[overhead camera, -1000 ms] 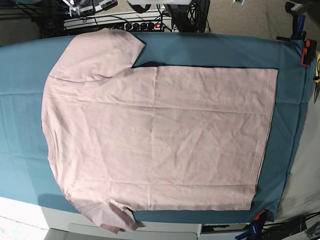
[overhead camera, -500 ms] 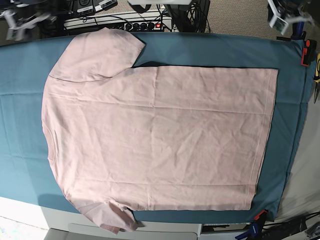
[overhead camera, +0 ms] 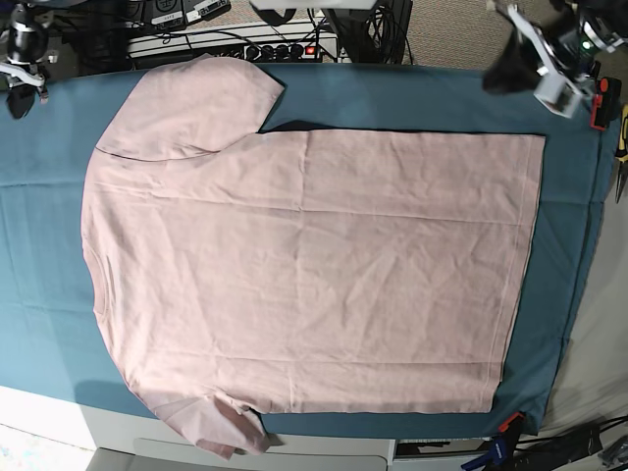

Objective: Fold the T-shirt properly
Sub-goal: 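Move both grippers down to the shirt's shoulder corners and grasp them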

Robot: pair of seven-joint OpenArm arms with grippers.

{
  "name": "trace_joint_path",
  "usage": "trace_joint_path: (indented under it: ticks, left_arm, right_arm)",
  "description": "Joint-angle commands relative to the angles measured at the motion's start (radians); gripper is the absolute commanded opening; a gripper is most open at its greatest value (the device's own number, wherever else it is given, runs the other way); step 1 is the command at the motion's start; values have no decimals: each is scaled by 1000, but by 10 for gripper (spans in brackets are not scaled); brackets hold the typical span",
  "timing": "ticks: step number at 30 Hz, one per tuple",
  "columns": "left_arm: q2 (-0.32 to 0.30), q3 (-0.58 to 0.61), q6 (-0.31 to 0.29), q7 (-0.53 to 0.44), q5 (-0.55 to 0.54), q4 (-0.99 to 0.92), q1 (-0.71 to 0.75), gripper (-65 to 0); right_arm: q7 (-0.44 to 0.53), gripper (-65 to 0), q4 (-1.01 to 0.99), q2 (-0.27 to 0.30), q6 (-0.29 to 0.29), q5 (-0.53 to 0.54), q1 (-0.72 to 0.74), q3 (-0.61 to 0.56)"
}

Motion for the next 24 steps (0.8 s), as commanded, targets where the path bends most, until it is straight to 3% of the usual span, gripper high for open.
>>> trace_joint_path:
  ticks: [1, 3, 7, 11, 15, 17, 21, 24]
  left_arm:
    - [-8, -6, -26, -5, -32, -1, 10, -616]
    - [-8, -6, -65, 15, -46, -23, 10, -616]
    - [-7, -6, -64, 10, -42, -55, 10, -615]
    - [-8, -6, -64, 2, 35, -59, 10, -615]
    - [-8, -6, -64, -9, 66, -59, 10, -615]
    - [-8, -6, -64, -8, 66, -59, 10, -615]
    - [-7, -6, -64, -8, 68, -59, 10, -614]
    - [2, -6, -64, -8, 68, -59, 8, -607]
  right_arm:
    - [14, -650, -11, 17, 9, 38, 12, 11]
    - [-15, -650, -69, 17, 9, 91, 42, 11]
    - [-70, -650, -171, 17, 10, 190, 83, 11]
    - [-106, -650, -200, 17, 9, 183, 100, -3]
    - [-115, -650, -200, 17, 9, 106, 101, -47]
    - [-117, -601, -200, 17, 10, 92, 100, -76]
    - [-118, -435, -200, 17, 10, 73, 100, -151]
    - [-134, -426, -200, 14, 10, 29, 101, -211]
